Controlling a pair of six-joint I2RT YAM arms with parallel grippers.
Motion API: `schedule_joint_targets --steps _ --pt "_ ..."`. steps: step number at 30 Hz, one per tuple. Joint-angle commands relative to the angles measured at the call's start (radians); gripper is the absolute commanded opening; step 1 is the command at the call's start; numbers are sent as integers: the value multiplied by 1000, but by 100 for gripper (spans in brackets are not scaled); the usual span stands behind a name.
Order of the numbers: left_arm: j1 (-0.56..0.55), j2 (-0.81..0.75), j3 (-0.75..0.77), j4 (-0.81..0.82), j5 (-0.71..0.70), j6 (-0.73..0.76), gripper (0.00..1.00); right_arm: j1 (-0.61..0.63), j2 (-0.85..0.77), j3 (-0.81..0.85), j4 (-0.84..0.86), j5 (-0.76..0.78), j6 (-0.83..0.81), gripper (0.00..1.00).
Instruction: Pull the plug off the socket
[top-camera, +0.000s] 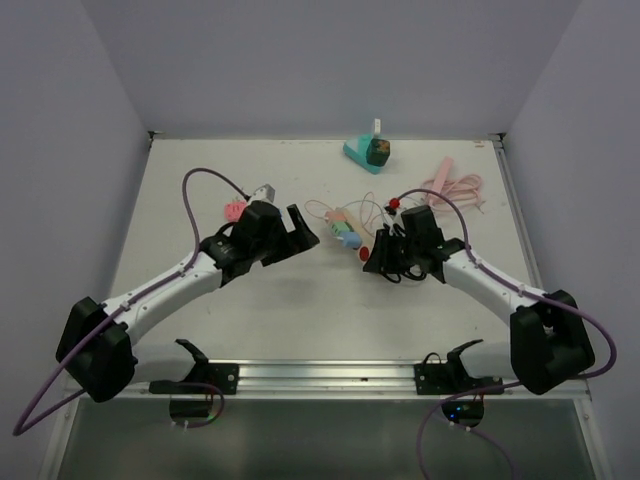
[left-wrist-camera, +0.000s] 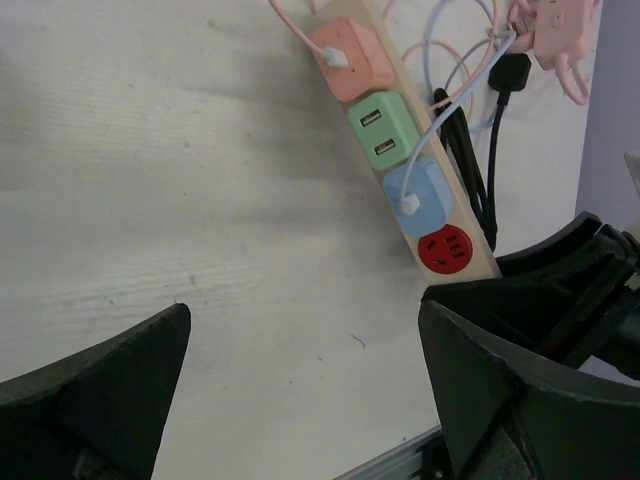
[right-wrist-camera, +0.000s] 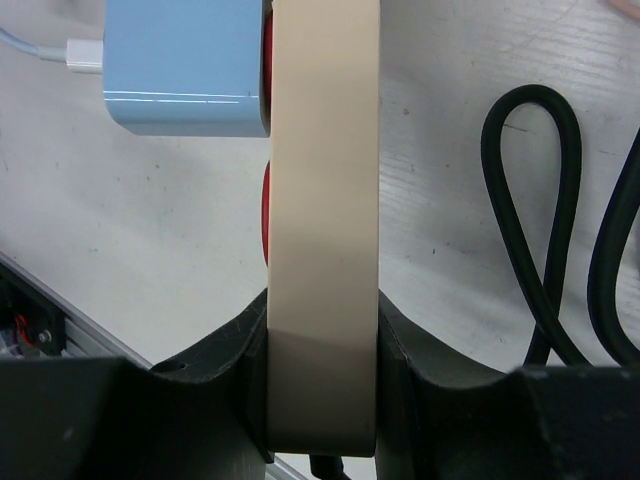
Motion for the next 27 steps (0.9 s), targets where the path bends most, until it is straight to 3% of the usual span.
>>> schedule_joint_targets --steps 1,13,27 --pt "-43 30 42 48 13 -178 100 21 -87 -22 174 55 56 0" --pt "-89 278 179 163 39 -292 96 164 -185 -150 274 223 170 0" --pt "-115 426 187 226 98 -393 86 179 -206 -230 368 241 259 0"
